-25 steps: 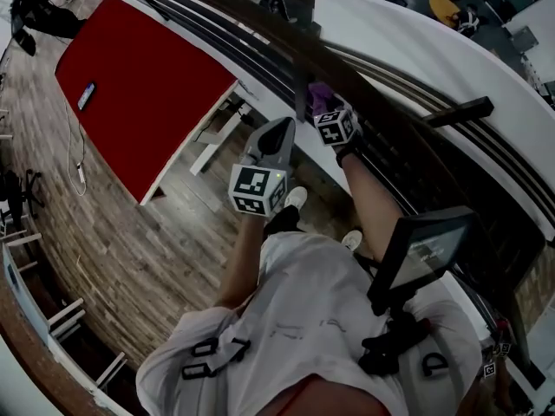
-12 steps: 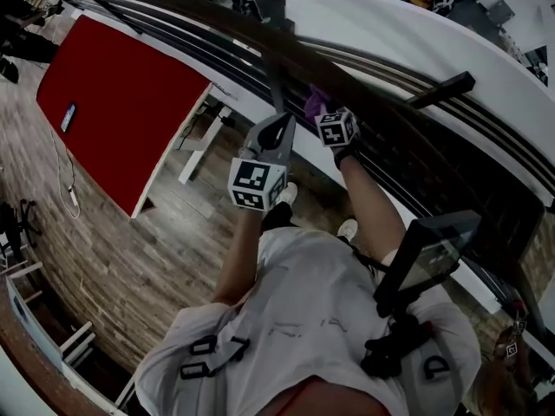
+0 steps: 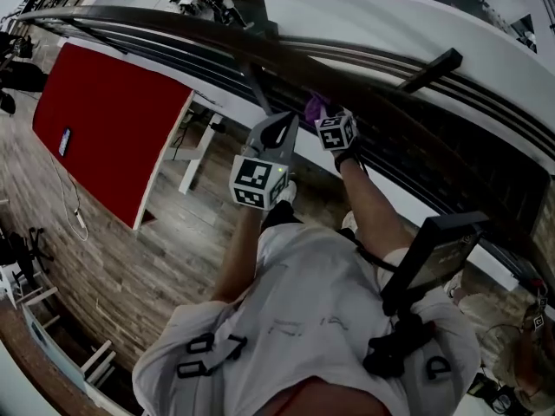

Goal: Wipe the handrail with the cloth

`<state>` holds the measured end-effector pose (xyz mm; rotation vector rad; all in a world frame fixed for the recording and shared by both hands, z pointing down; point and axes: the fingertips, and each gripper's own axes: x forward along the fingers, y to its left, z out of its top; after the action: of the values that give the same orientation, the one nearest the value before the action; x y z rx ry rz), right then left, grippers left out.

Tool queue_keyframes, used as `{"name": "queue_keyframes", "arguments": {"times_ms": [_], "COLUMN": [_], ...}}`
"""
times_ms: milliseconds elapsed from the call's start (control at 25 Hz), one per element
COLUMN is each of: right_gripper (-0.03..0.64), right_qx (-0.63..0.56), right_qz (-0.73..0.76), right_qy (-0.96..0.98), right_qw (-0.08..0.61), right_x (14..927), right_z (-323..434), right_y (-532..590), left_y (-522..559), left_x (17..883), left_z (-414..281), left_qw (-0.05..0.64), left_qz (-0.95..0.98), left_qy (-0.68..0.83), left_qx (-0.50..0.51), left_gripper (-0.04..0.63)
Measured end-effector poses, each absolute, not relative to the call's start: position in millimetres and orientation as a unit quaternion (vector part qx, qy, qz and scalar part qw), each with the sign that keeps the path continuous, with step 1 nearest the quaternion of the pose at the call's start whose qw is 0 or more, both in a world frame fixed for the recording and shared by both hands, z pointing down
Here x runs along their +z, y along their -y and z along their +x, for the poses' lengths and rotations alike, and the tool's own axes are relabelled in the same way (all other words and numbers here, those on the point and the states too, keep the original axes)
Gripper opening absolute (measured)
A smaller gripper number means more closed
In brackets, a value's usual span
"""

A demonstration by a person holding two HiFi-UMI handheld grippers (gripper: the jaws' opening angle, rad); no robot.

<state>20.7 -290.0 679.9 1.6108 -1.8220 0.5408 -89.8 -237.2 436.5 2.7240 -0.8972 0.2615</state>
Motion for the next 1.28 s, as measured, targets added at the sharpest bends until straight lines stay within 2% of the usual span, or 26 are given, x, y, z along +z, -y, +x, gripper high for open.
{"name": "queue_keyframes", "arguments": {"times_ms": [1280], "right_gripper": [0.052], "right_qx": [0.259], "right_qz": [0.716], "right_qy": [0.587], "right_qw": [0.275], "right_x": [683], "right_z": [213], "right_y": [138], "left_y": [111], "left_x": [421], "left_z": [102], "left_qw": [0.085], "left_qz": [0.983], "left_qy": [0.102], "left_qx": [0.129], "left_gripper": [0.001]}}
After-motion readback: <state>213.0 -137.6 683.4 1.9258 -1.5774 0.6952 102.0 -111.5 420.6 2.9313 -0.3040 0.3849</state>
